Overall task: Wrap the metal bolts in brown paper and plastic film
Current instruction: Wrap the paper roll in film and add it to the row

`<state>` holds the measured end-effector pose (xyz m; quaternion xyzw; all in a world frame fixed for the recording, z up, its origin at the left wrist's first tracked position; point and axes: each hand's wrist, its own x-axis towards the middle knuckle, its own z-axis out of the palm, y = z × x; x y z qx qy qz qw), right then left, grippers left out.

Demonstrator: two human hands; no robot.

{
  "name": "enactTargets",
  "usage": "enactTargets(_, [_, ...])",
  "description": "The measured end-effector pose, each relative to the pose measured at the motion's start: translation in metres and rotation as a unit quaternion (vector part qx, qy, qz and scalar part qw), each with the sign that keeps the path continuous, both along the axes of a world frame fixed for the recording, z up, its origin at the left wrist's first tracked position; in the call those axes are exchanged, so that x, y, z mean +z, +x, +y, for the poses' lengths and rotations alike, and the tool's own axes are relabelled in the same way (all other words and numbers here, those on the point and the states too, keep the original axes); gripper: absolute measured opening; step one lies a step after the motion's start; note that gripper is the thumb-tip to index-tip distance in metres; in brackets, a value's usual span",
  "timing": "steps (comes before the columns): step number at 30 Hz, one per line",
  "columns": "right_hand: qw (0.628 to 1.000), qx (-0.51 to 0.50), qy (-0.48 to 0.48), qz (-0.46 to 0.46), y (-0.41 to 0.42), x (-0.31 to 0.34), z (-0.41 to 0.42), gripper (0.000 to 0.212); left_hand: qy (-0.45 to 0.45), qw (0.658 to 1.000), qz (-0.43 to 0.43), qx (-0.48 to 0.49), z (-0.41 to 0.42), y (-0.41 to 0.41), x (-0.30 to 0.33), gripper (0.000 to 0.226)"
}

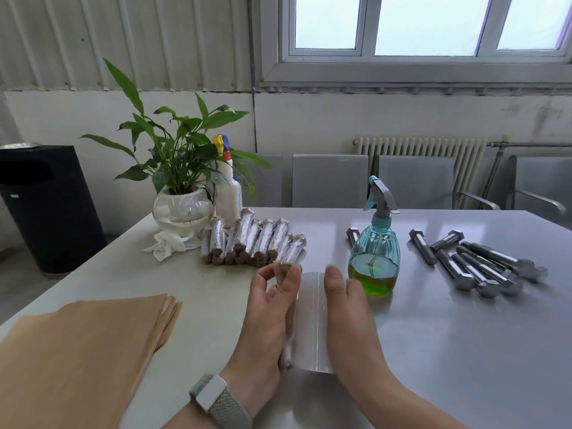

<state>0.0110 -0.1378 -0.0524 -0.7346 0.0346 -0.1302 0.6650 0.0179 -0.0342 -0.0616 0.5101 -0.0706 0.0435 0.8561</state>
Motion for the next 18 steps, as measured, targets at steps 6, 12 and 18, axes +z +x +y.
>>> enactTargets(6, [0.999,-0.012,-0.035,0.015,0.002,0.003,-0.005,0.064,-0.013,0.999,0.022,-0.035,-0.003,-0.001,-0.001,0.046])
enactTargets(12, [0.973,0.172,0.126,0.086,0.005,0.002,-0.011,0.068,0.044,0.999,0.012,0.0,0.002,0.006,0.001,0.043])
enactTargets(18, [0.985,0.156,0.065,0.045,0.007,0.0,-0.012,0.073,0.109,0.993,-0.006,0.045,0.007,0.012,0.001,0.054])
